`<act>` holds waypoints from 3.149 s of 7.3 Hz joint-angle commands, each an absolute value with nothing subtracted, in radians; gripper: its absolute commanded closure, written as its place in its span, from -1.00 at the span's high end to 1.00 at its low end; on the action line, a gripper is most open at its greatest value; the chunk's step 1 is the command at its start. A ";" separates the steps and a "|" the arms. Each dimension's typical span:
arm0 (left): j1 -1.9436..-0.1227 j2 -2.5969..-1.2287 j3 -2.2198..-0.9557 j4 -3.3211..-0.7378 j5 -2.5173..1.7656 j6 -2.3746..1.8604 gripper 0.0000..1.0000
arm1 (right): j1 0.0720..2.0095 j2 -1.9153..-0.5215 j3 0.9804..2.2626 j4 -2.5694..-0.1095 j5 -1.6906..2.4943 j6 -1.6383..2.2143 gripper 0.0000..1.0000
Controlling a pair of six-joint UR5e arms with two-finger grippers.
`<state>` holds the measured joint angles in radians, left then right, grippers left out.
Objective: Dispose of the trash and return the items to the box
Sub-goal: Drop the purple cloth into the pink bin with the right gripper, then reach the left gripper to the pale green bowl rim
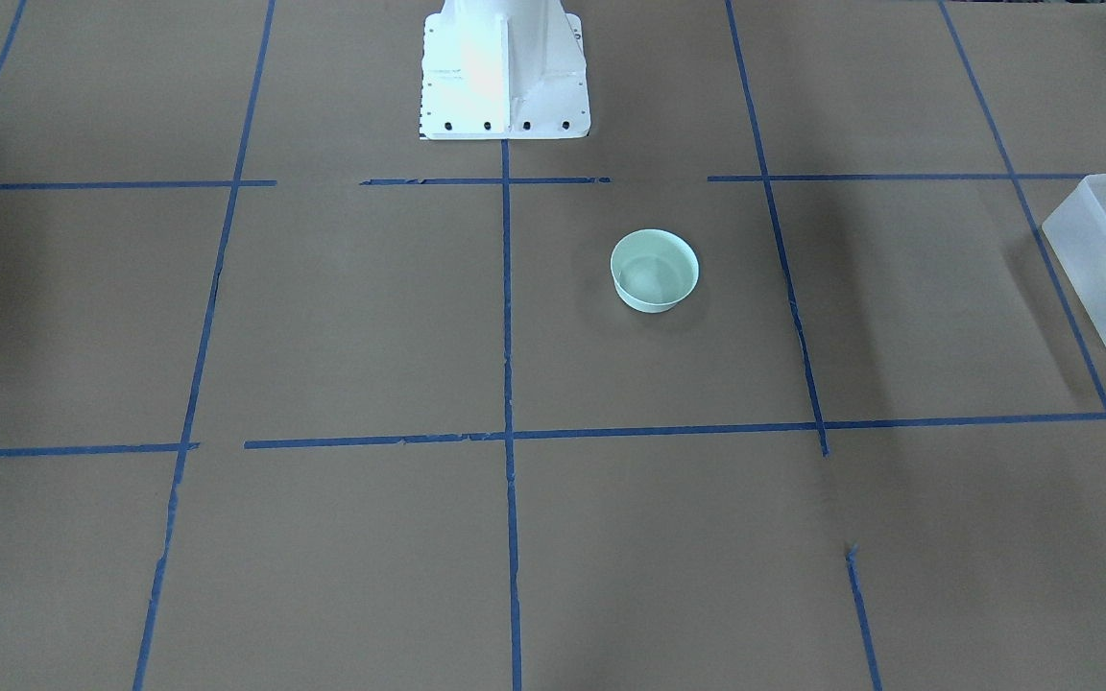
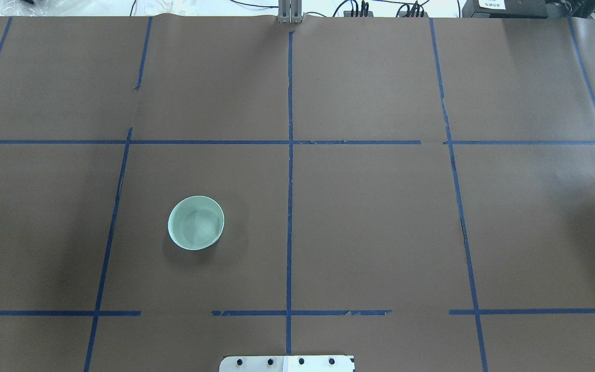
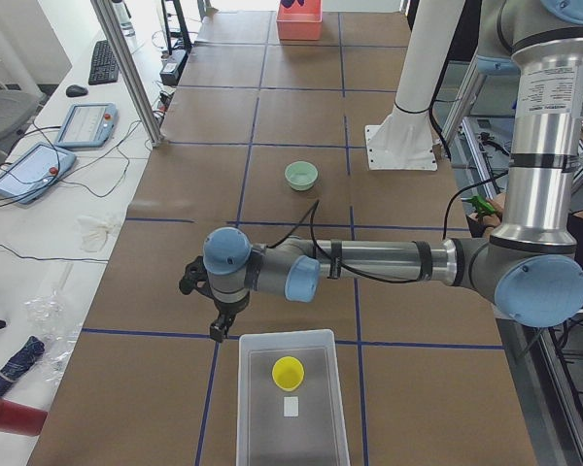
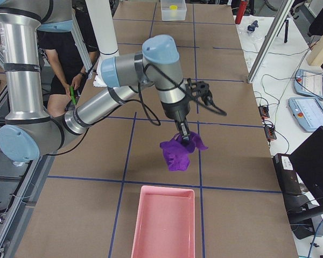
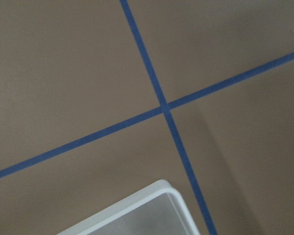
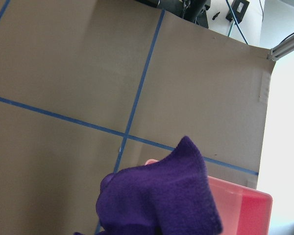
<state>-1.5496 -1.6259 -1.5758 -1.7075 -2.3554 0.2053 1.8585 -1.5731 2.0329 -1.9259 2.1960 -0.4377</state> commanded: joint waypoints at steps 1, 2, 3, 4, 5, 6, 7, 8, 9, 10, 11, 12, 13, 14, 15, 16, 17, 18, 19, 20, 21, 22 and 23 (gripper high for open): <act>-1.560 -1.698 -1.606 -1.660 -2.355 0.140 1.00 | 1.939 -1.621 1.721 -1.689 2.194 -0.622 -1.00; -1.559 -1.703 -1.630 -1.660 -2.355 0.103 1.00 | 1.944 -1.624 1.606 -1.592 2.195 -0.626 -1.00; -1.559 -1.707 -1.666 -1.660 -2.355 0.057 1.00 | 1.944 -1.623 1.504 -1.528 2.198 -0.623 -1.00; -1.559 -1.709 -1.695 -1.660 -2.355 0.005 1.00 | 1.944 -1.624 1.461 -1.501 2.195 -0.617 -0.27; -1.552 -1.718 -1.722 -1.660 -2.355 -0.058 1.00 | 1.944 -1.629 1.456 -1.505 2.212 -0.611 0.99; -1.527 -1.733 -1.748 -1.660 -2.355 -0.133 1.00 | 1.944 -1.626 1.469 -1.515 2.236 -0.594 1.00; -1.470 -1.733 -1.784 -1.660 -2.353 -0.208 1.00 | 1.939 -1.618 1.501 -1.572 2.247 -0.495 1.00; -1.426 -1.733 -1.822 -1.660 -2.353 -0.285 1.00 | 1.901 -1.615 1.605 -1.666 2.255 -0.409 1.00; -1.369 -1.732 -1.856 -1.660 -2.352 -0.373 1.00 | 1.857 -1.615 1.728 -1.795 2.266 -0.335 1.00; -1.333 -1.729 -1.879 -1.660 -2.352 -0.427 1.00 | 1.804 -1.624 1.826 -1.836 2.298 -0.221 1.00; -1.294 -1.729 -1.896 -1.660 -2.352 -0.486 1.00 | 1.743 -1.628 1.885 -1.838 2.330 -0.140 1.00; -1.225 -1.724 -1.946 -1.660 -2.350 -0.590 1.00 | 1.665 -1.628 1.908 -1.835 2.336 -0.036 1.00; -1.165 -1.723 -1.991 -1.660 -2.315 -0.685 1.00 | 1.587 -1.625 1.917 -1.827 2.336 0.024 1.00; -1.090 -1.721 -2.014 -1.660 -2.281 -0.780 1.00 | 1.538 -1.615 1.910 -1.822 2.329 0.093 1.00; -1.039 -1.723 -2.020 -1.664 -2.272 -0.829 1.00 | 1.536 -1.612 1.893 -1.787 2.330 0.100 1.00; -0.993 -1.726 -2.026 -1.670 -2.258 -0.885 1.00 | 1.536 -1.620 1.834 -1.681 2.341 0.095 1.00; -0.956 -1.726 -2.029 -1.692 -2.226 -0.935 1.00 | 1.537 -1.627 1.785 -1.583 2.356 0.092 1.00; -0.924 -1.727 -2.028 -1.709 -2.220 -0.975 1.00 | 1.537 -1.631 1.740 -1.527 2.356 0.086 1.00; -0.879 -1.732 -2.026 -1.724 -2.201 -1.027 1.00 | 1.540 -1.629 1.699 -1.508 2.356 0.086 1.00; -0.818 -1.746 -2.019 -1.741 -2.145 -1.092 1.00 | 1.542 -1.629 1.681 -1.508 2.356 0.087 1.00; -0.792 -1.750 -2.014 -1.749 -2.140 -1.115 1.00 | 1.555 -1.629 1.672 -1.508 2.362 0.087 1.00; -0.775 -1.758 -2.010 -1.747 -2.140 -1.133 1.00 | 1.572 -1.628 1.655 -1.508 2.397 0.072 1.00; -0.725 -1.778 -1.990 -1.749 -2.102 -1.179 1.00 | 1.575 -1.629 1.655 -1.508 2.404 0.052 1.00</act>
<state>-0.7742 -1.7591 -2.0071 -1.7461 -2.1338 -1.1325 1.5658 -1.6286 1.6633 -1.5086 2.3869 0.0722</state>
